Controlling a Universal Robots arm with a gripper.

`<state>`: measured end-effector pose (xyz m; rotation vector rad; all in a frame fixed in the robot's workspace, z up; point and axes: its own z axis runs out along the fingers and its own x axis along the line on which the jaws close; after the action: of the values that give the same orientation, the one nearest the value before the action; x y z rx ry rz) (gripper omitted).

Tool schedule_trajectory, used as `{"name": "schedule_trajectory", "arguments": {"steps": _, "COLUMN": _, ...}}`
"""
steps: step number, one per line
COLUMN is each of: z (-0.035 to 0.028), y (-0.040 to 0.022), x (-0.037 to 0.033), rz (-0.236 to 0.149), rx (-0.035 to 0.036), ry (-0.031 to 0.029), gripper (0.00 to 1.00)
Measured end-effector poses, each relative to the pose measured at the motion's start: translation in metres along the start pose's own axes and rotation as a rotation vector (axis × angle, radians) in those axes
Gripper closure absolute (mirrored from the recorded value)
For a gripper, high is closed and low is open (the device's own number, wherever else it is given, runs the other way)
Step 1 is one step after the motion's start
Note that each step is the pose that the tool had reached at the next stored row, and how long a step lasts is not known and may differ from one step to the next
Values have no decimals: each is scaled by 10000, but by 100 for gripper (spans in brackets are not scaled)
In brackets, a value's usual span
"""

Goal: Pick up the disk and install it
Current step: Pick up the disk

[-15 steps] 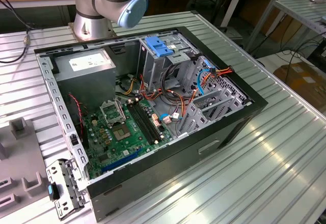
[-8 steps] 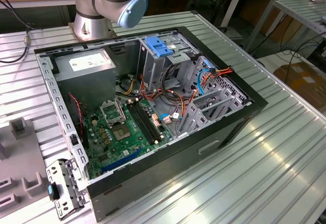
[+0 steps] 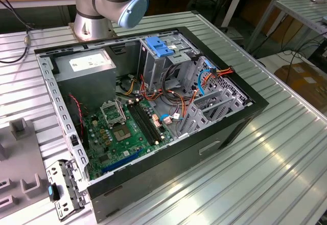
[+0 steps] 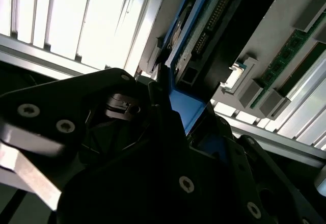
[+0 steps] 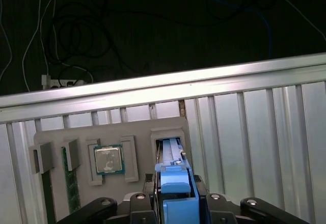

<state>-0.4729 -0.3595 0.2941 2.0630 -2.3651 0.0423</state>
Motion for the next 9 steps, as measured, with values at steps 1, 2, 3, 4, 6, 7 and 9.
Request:
{"name": "schedule_trajectory", "arguments": {"steps": 1, "z": 1, "y": 0, "x": 0, "rz": 0, "rx": 0, "ry": 0, "gripper": 61}}
{"name": "schedule_trajectory", "arguments": {"steps": 2, "z": 1, "y": 0, "x": 0, "rz": 0, "rx": 0, "ry": 0, "gripper": 62}}
{"name": "schedule_trajectory", "arguments": {"steps": 3, "z": 1, "y": 0, "x": 0, "rz": 0, "rx": 0, "ry": 0, "gripper": 62}}
{"name": "schedule_trajectory", "arguments": {"steps": 4, "z": 2, "y": 0, "x": 0, "rz": 0, "rx": -1, "ry": 0, "gripper": 62}}
{"name": "schedule_trajectory", "arguments": {"steps": 6, "z": 2, "y": 0, "x": 0, "rz": 0, "rx": 0, "ry": 0, "gripper": 62}}
{"name": "schedule_trajectory", "arguments": {"steps": 7, "z": 3, "y": 0, "x": 0, "rz": 0, "rx": 0, "ry": 0, "gripper": 62}}
{"name": "schedule_trajectory", "arguments": {"steps": 9, "z": 3, "y": 0, "x": 0, "rz": 0, "rx": 0, "ry": 0, "gripper": 62}}
